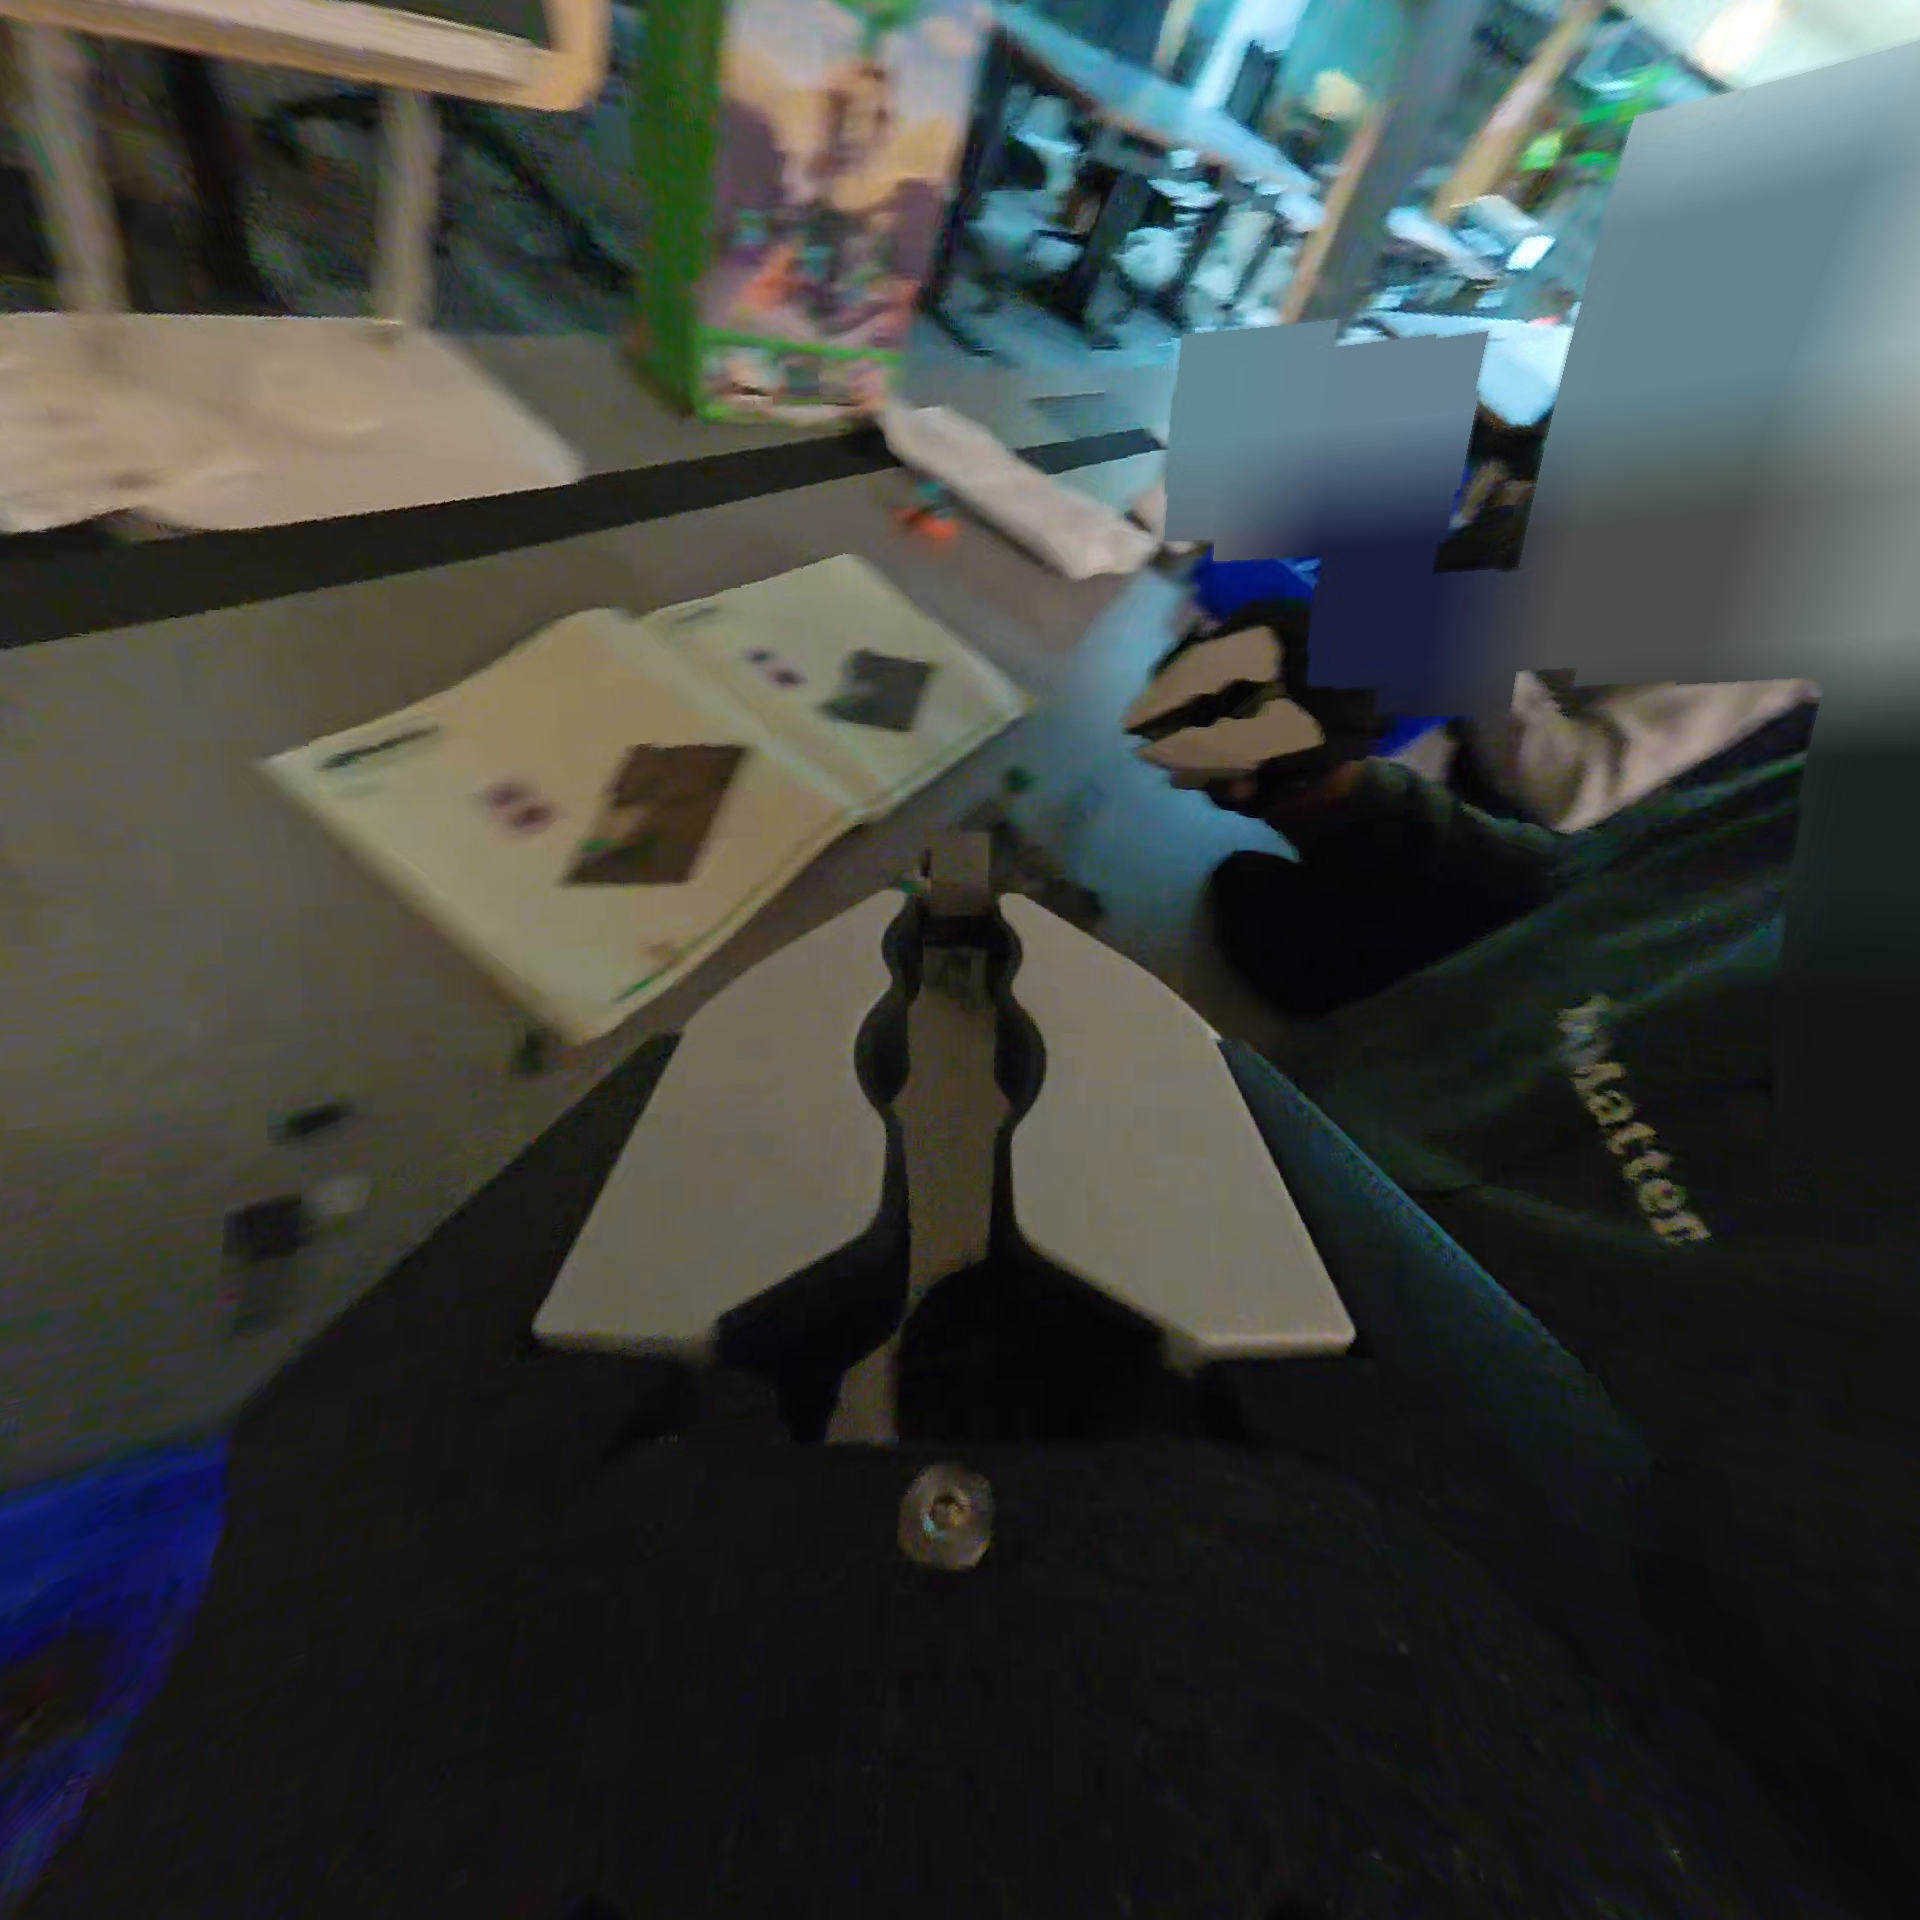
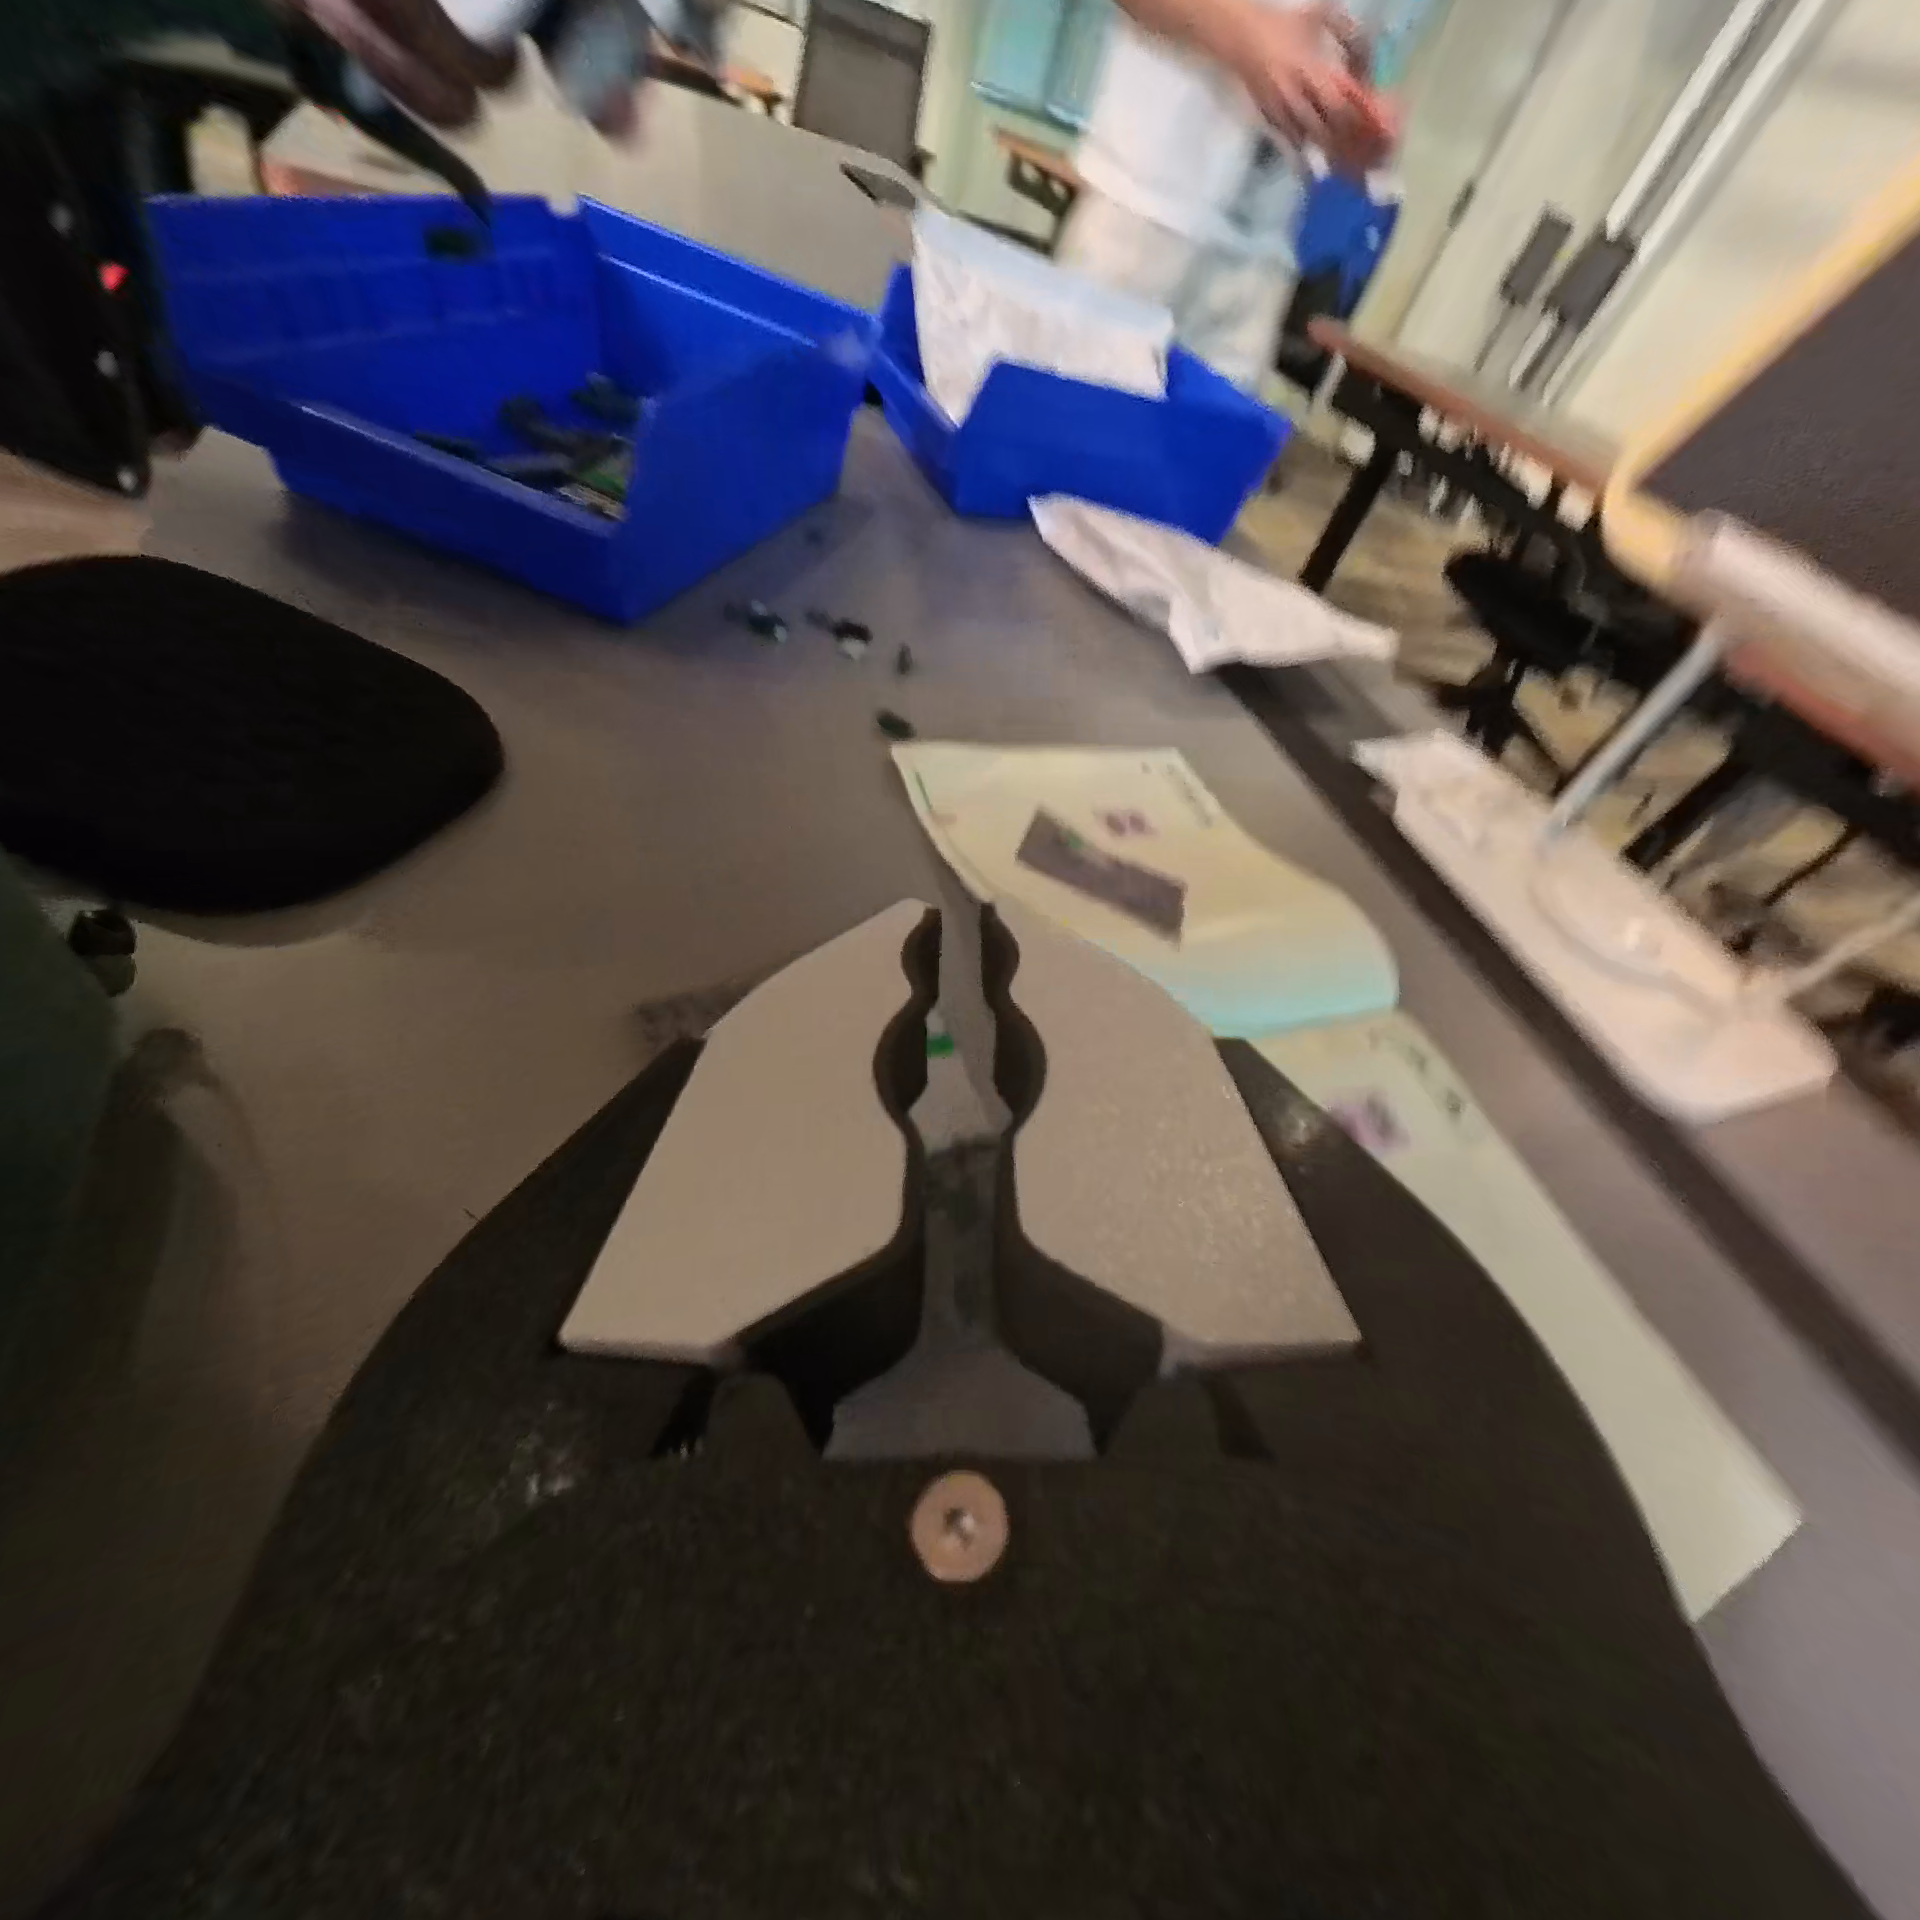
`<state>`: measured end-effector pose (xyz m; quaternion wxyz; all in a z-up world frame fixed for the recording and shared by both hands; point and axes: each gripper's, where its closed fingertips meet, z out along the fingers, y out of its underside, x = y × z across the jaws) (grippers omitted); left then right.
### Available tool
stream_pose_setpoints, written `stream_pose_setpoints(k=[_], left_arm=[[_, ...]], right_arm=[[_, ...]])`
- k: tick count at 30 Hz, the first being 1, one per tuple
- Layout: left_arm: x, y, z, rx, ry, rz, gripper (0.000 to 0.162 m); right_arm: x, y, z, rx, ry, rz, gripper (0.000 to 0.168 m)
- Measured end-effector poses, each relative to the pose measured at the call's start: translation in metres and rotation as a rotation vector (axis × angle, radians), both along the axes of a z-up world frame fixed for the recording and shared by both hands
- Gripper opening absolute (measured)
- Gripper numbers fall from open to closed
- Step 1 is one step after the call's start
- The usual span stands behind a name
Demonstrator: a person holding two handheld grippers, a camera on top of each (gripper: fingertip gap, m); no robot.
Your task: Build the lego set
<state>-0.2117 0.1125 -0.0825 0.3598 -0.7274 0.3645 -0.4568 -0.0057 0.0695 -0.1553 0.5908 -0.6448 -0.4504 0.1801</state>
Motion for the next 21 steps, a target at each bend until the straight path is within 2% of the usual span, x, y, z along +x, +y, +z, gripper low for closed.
stream_pose_setpoints(k=[2,4,7,11,18,21], left_arm=[[0.039,-0.02,-0.008,-0.021,-0.044,-0.105,0.011],[0.075,-0.034,-0.023,0.038,-0.026,-0.177,0.011],[0.122,-0.051,-0.047,0.172,0.045,-0.258,0.012],[0.163,-0.069,-0.063,0.284,0.067,-0.317,0.012],[0.192,-0.081,-0.081,0.523,0.143,-0.336,0.011],[0.196,-0.083,-0.083,0.62,0.167,-0.331,0.011]], right_arm=[[-0.01,-0.006,0.014,0.08,-0.059,0.053,0.007],[-0.023,-0.015,0.025,0.061,-0.069,0.143,0.008],[-0.032,-0.026,0.027,-0.168,-0.004,0.254,0.012],[-0.022,-0.032,0.02,-0.417,0.065,0.274,0.02],[-0.019,-0.046,0.004,-0.84,0.303,0.324,0.026],[-0.023,-0.047,0.001,-0.948,0.398,0.331,0.025]])
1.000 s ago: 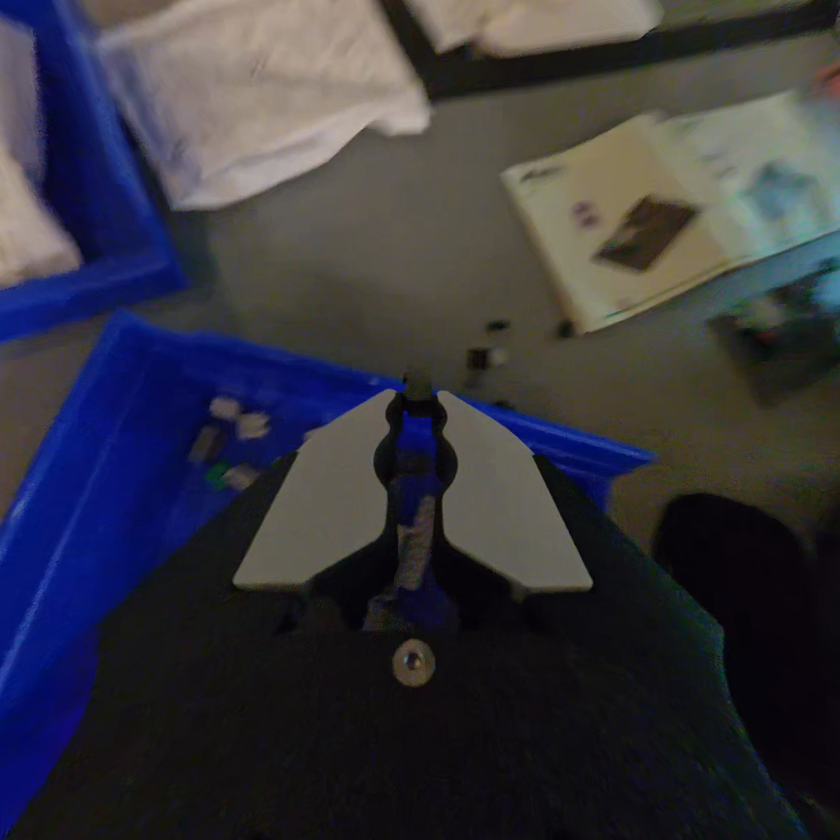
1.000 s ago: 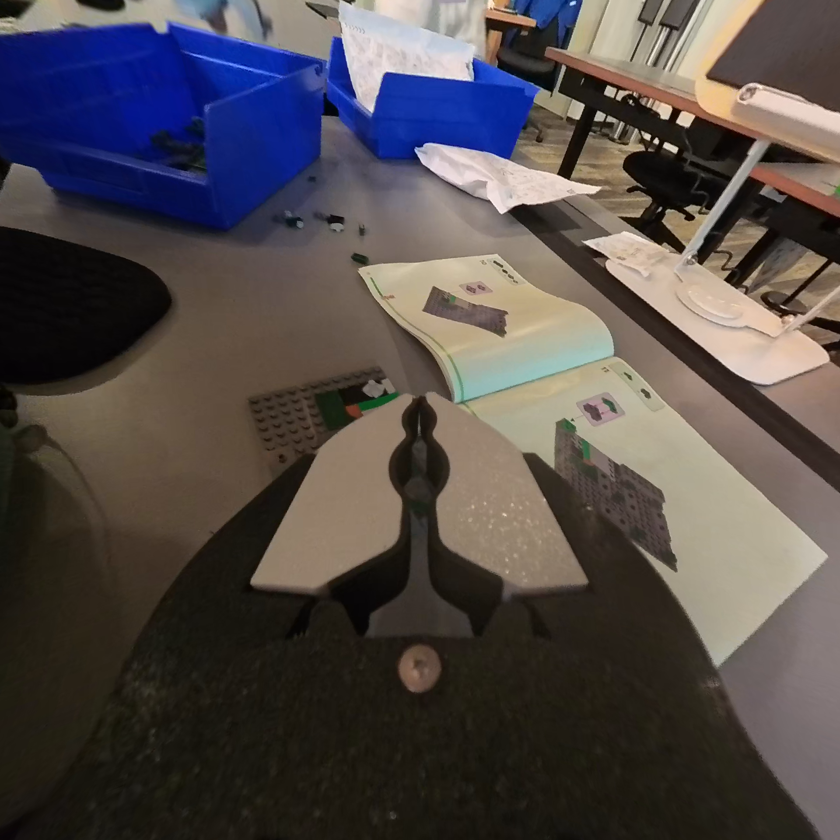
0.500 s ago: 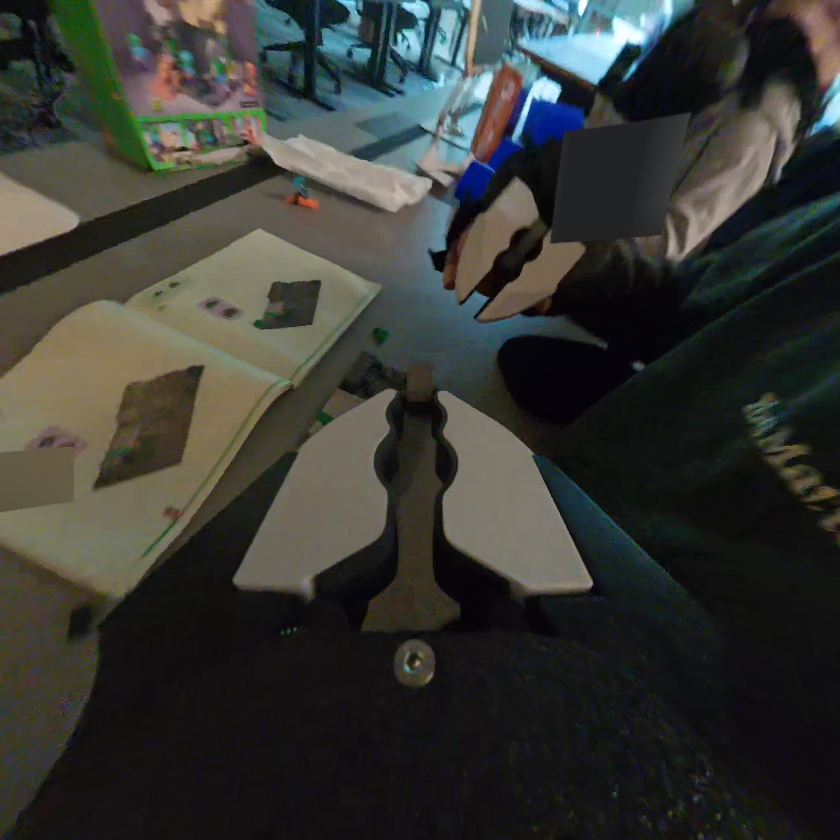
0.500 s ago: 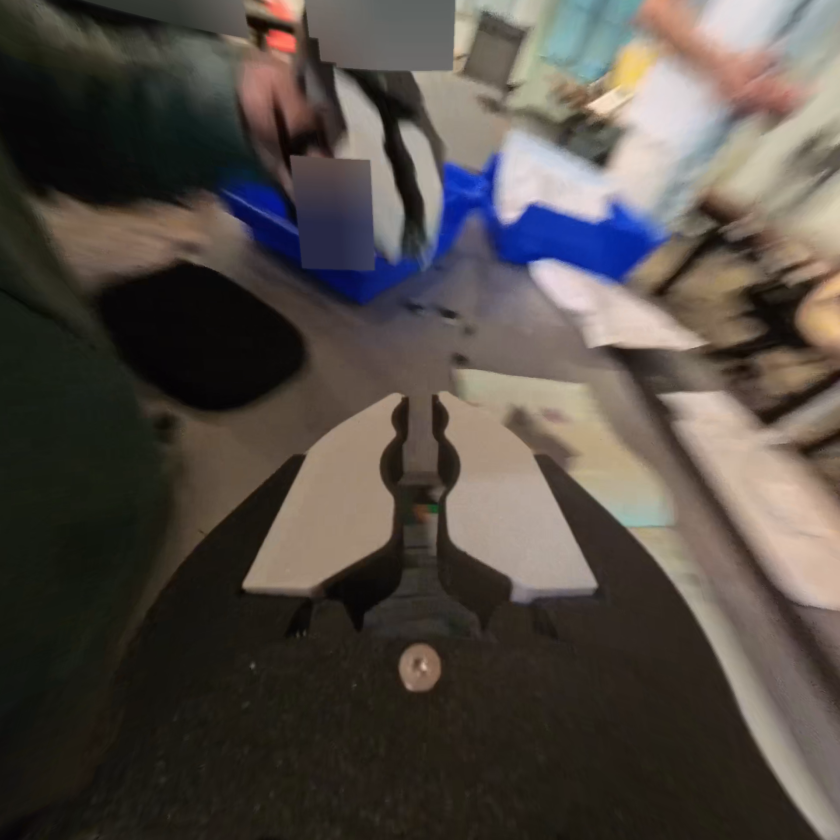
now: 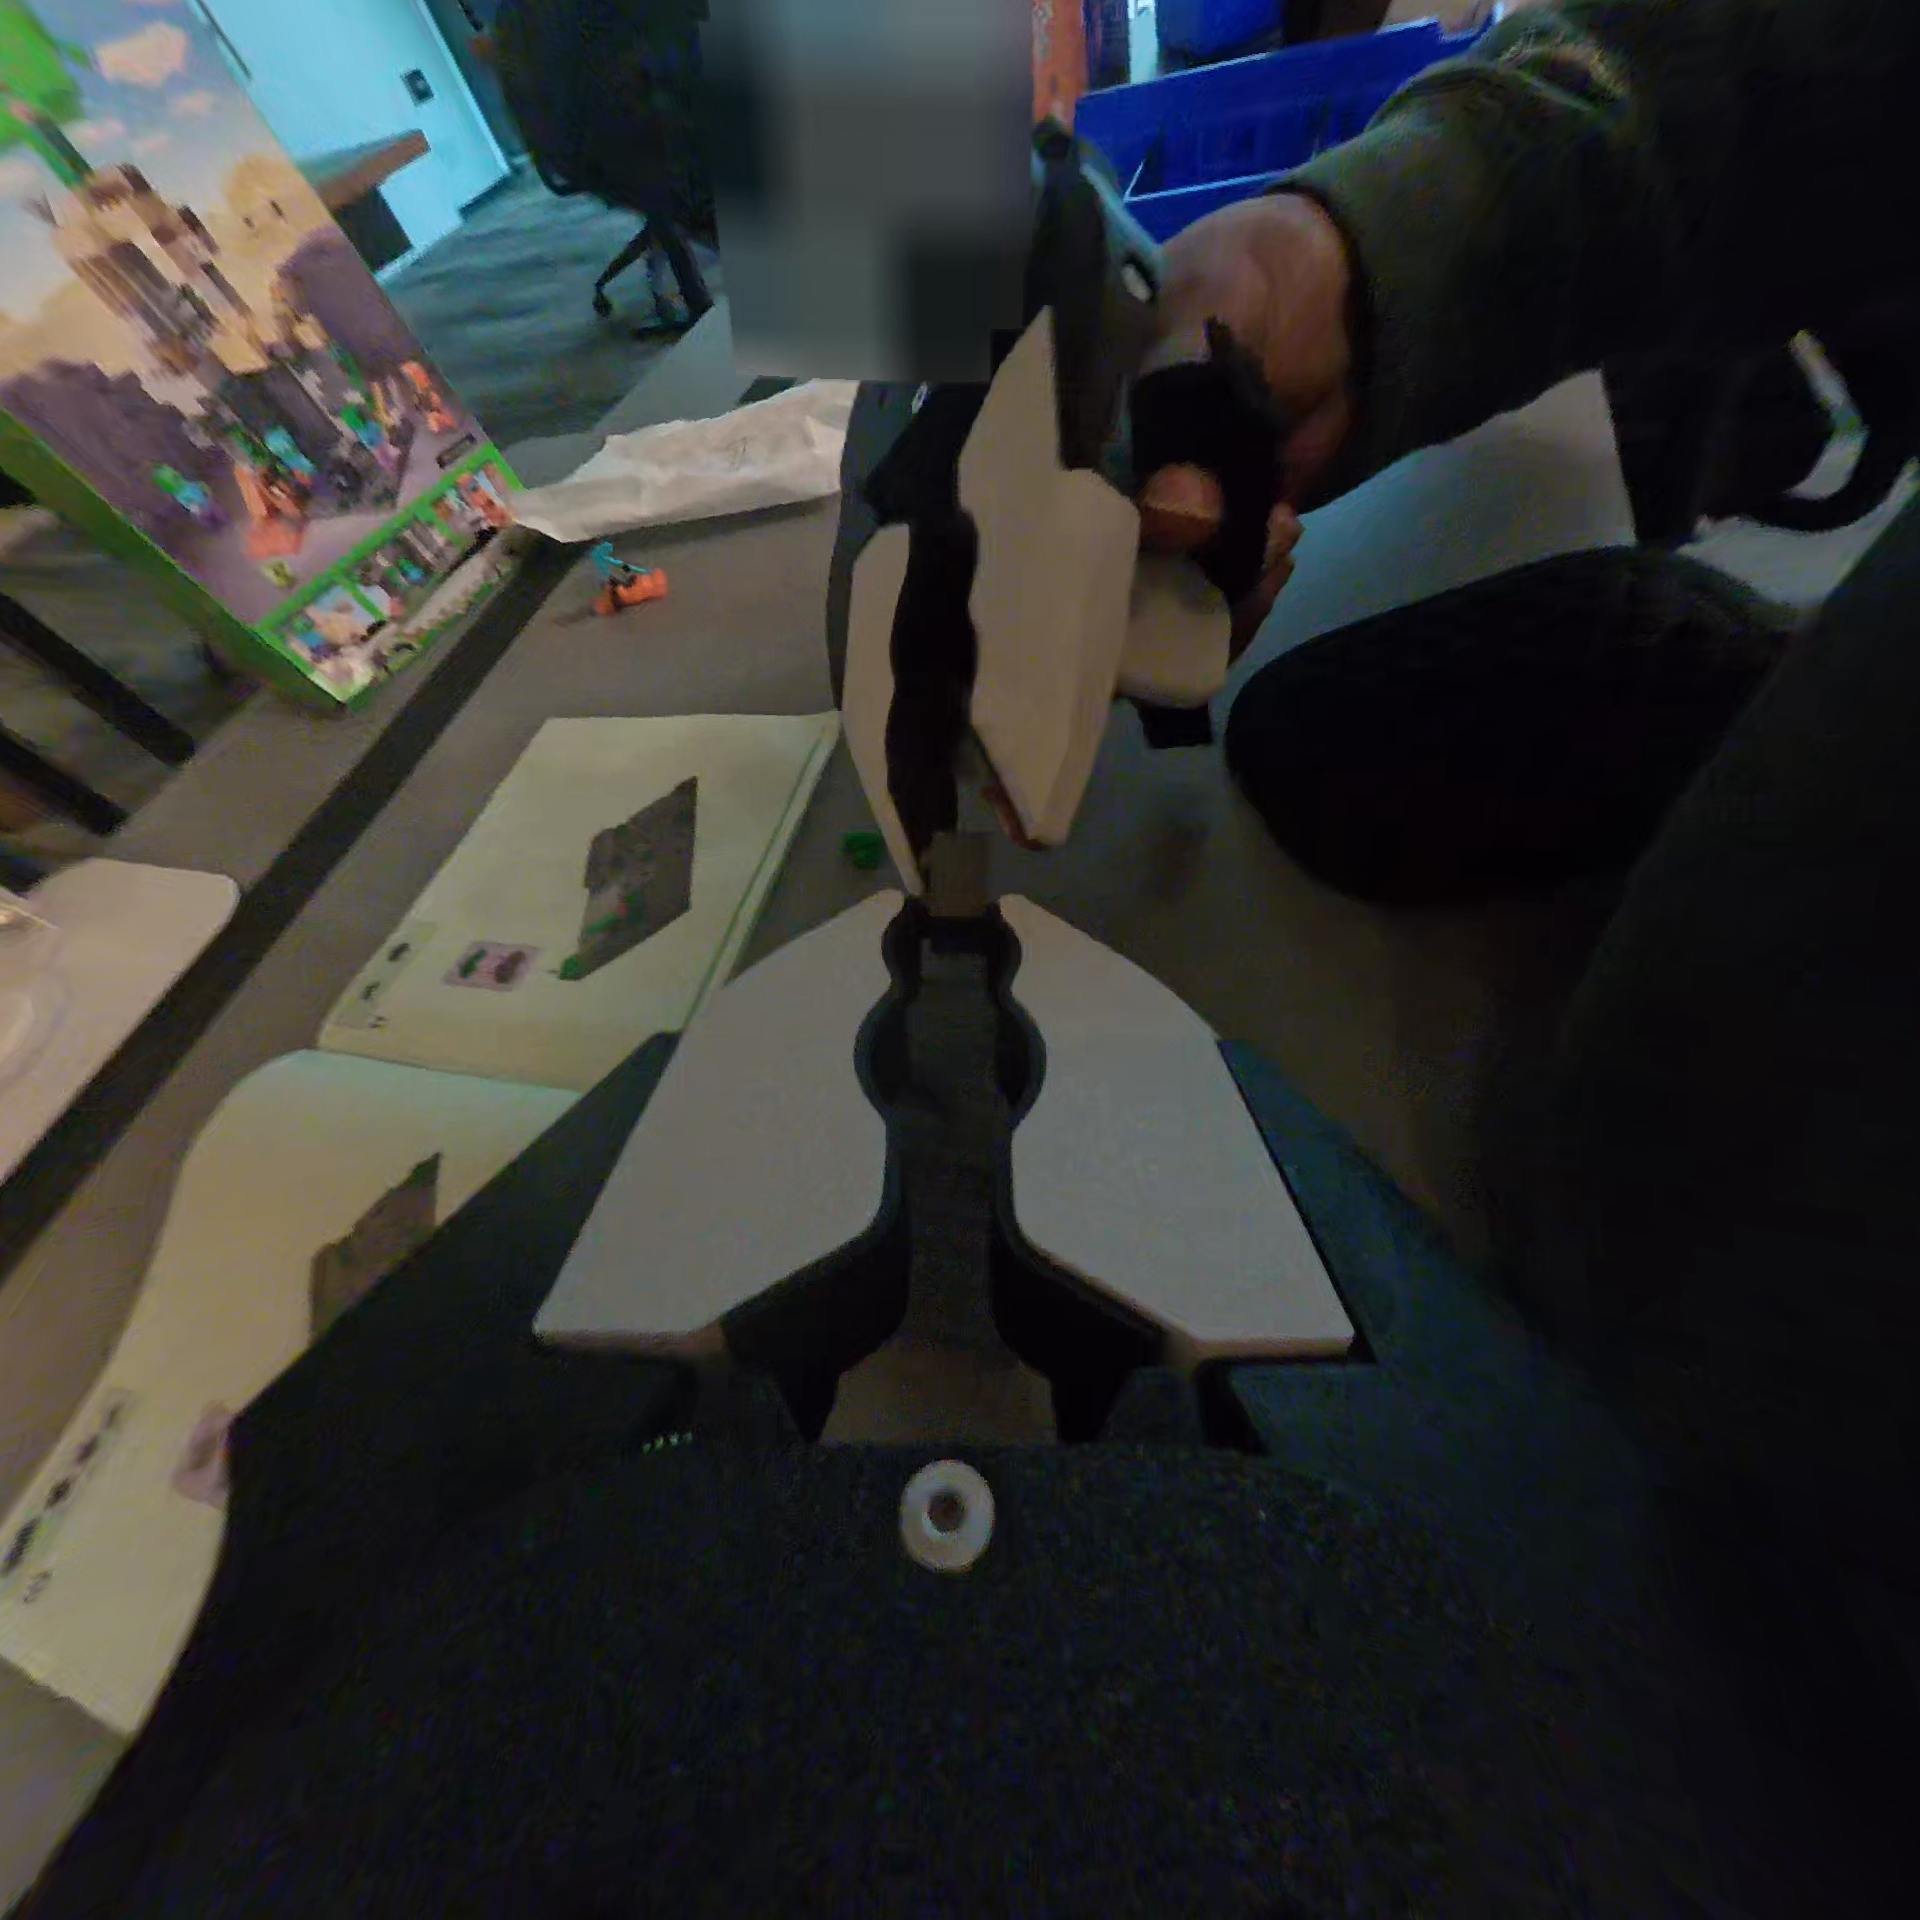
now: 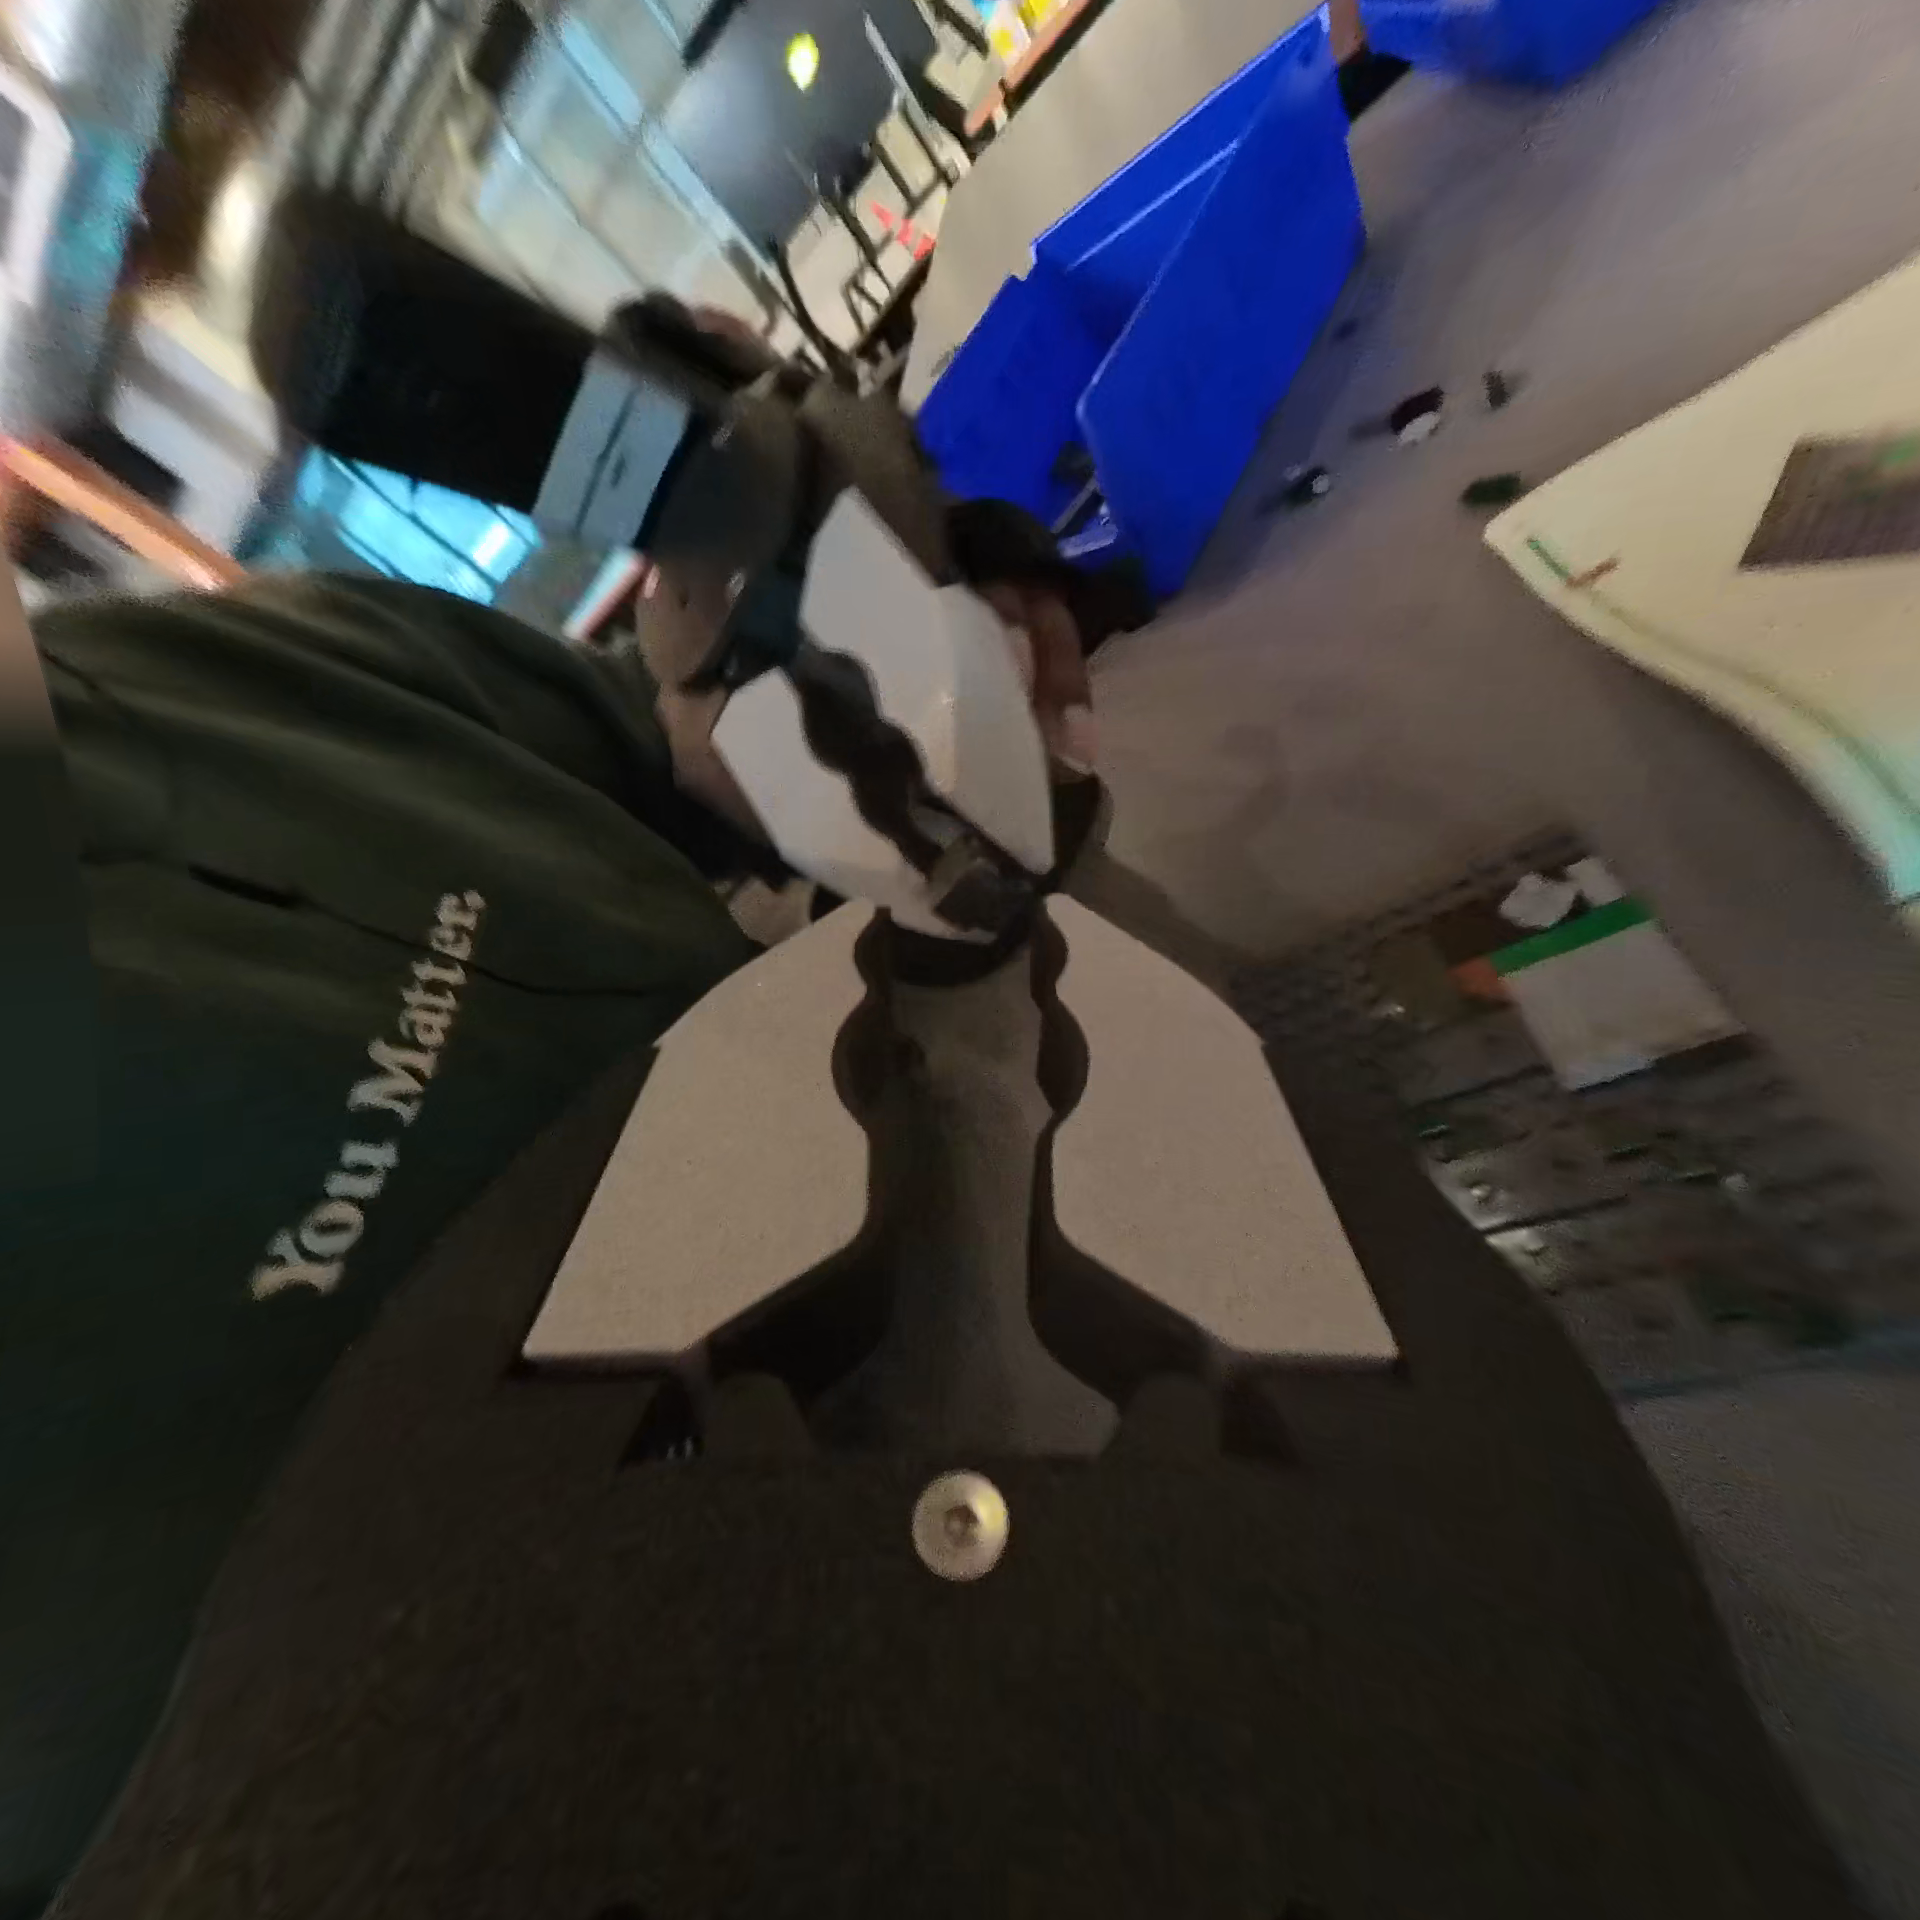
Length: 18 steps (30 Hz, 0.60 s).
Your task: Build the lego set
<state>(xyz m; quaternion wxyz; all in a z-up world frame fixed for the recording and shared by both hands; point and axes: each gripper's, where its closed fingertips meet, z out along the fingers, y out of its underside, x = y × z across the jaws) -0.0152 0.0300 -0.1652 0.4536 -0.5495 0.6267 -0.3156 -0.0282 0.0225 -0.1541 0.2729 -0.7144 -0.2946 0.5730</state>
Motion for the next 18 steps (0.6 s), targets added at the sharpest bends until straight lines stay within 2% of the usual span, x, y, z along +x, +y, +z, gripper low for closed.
stream_pose_setpoints(k=[4,7,11,15,18], left_arm=[[0.001,0.003,-0.002,0.159,0.027,0.035,0.011],[0.0,0.002,-0.004,0.166,0.027,0.037,0.012],[-0.006,0.0,-0.008,-0.004,0.007,0.015,0.026],[-0.009,-0.002,-0.01,-0.266,-0.066,-0.002,0.025],[-0.005,-0.005,-0.007,-0.433,-0.133,-0.034,0.023]], right_arm=[[-0.002,0.003,-0.003,-0.039,0.039,-0.01,0.01],[-0.002,0.002,-0.005,0.026,0.015,-0.003,0.01],[0.007,0.004,-0.01,0.271,-0.06,-0.019,0.008],[0.02,0.008,-0.02,0.637,-0.19,-0.087,0.009],[0.018,0.003,-0.022,0.765,-0.188,-0.133,0.009]])
